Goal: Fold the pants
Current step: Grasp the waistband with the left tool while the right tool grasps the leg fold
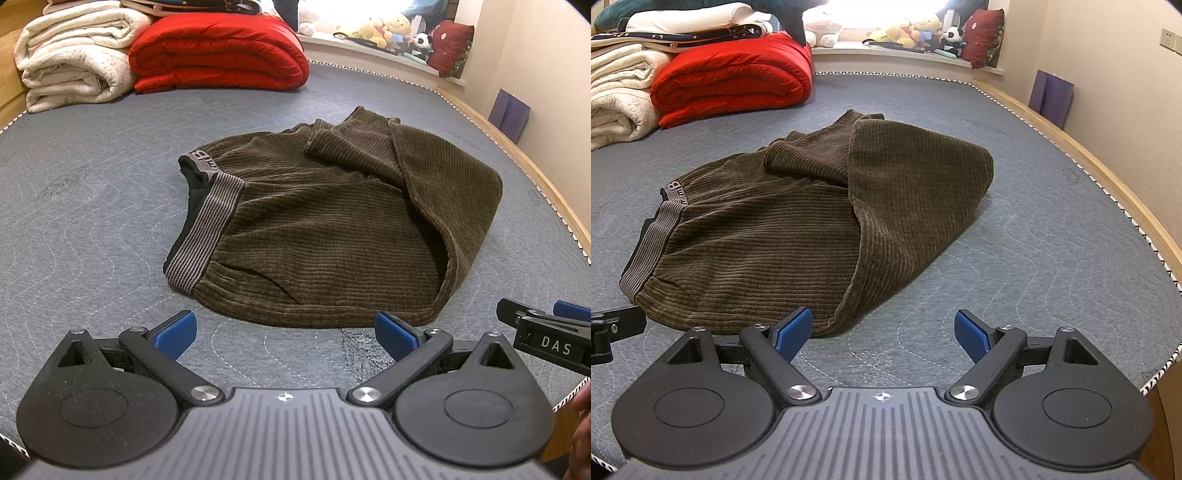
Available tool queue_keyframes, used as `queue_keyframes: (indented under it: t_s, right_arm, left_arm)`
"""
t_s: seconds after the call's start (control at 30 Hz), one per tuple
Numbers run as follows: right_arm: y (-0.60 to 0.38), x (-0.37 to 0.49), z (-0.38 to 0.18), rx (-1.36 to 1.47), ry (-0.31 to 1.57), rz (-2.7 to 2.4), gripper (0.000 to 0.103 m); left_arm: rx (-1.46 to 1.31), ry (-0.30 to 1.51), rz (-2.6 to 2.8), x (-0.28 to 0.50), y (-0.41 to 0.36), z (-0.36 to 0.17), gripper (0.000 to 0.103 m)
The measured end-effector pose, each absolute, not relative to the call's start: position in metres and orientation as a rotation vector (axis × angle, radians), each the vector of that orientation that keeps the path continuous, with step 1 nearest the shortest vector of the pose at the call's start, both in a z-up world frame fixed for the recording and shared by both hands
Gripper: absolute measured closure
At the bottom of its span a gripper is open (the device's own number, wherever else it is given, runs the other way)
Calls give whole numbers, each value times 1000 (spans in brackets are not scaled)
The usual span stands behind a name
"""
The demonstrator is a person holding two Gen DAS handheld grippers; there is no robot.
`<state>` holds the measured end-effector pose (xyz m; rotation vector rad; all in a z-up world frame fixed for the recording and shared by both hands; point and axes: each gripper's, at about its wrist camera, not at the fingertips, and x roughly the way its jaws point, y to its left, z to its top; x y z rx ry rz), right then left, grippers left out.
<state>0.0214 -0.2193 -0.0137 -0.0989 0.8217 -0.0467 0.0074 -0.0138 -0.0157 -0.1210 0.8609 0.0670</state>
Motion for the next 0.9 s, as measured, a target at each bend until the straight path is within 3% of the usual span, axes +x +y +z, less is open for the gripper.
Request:
queue_keyframes:
  t_s: [0.27,0.33,0.43,0.47,0.53,0.6,0.67,0.83,0.9]
  right_arm:
    - [-225,25,-13,-57,819,-52,18]
    - [-224,26,-11,-50,820,-48,18]
    - [-221,30,-7,-51,811,-33,18]
    - [-219,32,-5,-51,806,-30,19]
    - [-219,36,0,-40,788,-27,23]
    - [-219,44,3,-34,781,-23,32]
    - [-217,55,6,-52,786,-14,42]
    - [-212,100,1,-161,826,-5,38]
    - [-208,122,-12,-225,879,-19,37]
  left_arm:
    - [-105,791,15,8,-4,0,0]
    - [-78,788,-19,18,3,9,6]
    - [-28,803,-89,44,14,24,35]
    - [-15,807,-110,53,18,28,49]
    - [-1,785,-166,72,29,35,54]
    - [39,752,-198,91,41,34,66]
    - [60,745,-177,106,55,25,66]
    - [-90,889,-36,143,107,-18,60]
    - [-181,894,-27,154,123,-22,37]
